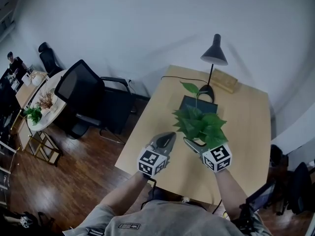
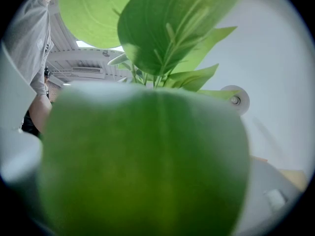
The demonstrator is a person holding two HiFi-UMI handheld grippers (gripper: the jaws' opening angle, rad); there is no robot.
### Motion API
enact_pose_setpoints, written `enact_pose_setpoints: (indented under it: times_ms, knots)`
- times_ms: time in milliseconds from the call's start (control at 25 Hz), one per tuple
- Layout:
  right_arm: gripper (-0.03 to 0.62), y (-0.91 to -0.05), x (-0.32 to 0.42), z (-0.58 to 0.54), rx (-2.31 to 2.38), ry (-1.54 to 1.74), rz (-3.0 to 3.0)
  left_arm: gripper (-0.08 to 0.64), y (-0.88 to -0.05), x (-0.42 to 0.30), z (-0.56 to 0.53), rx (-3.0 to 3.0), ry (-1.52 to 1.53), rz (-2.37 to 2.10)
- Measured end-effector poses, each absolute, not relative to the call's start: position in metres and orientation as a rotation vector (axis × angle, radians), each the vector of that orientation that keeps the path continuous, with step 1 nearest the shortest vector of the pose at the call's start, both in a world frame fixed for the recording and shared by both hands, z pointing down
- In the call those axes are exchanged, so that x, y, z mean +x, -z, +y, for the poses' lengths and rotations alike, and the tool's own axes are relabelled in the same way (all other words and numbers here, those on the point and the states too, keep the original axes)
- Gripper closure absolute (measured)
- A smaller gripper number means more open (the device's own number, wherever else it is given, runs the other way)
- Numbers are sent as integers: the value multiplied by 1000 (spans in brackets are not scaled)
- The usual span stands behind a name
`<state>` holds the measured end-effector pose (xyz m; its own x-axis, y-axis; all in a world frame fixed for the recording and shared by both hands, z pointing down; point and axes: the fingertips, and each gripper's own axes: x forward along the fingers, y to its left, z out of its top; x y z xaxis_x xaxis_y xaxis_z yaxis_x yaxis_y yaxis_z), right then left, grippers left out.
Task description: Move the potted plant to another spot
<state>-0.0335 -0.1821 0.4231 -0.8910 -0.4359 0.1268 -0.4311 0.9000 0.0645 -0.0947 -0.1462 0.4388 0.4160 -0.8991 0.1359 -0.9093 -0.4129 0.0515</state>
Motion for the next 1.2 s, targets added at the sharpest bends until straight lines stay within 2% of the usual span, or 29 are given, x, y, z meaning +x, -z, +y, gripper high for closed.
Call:
enact_pose_setpoints:
  times_ms: [760,1200]
  knots:
    - [146,-475,-195,-284,872,-90,-2817,558,-483,-262,-242,2558,-194,-1457]
    - [146,-544,-226,-323,947,-169,-2747,558,-534,-296,-259,2503,-290,-1377]
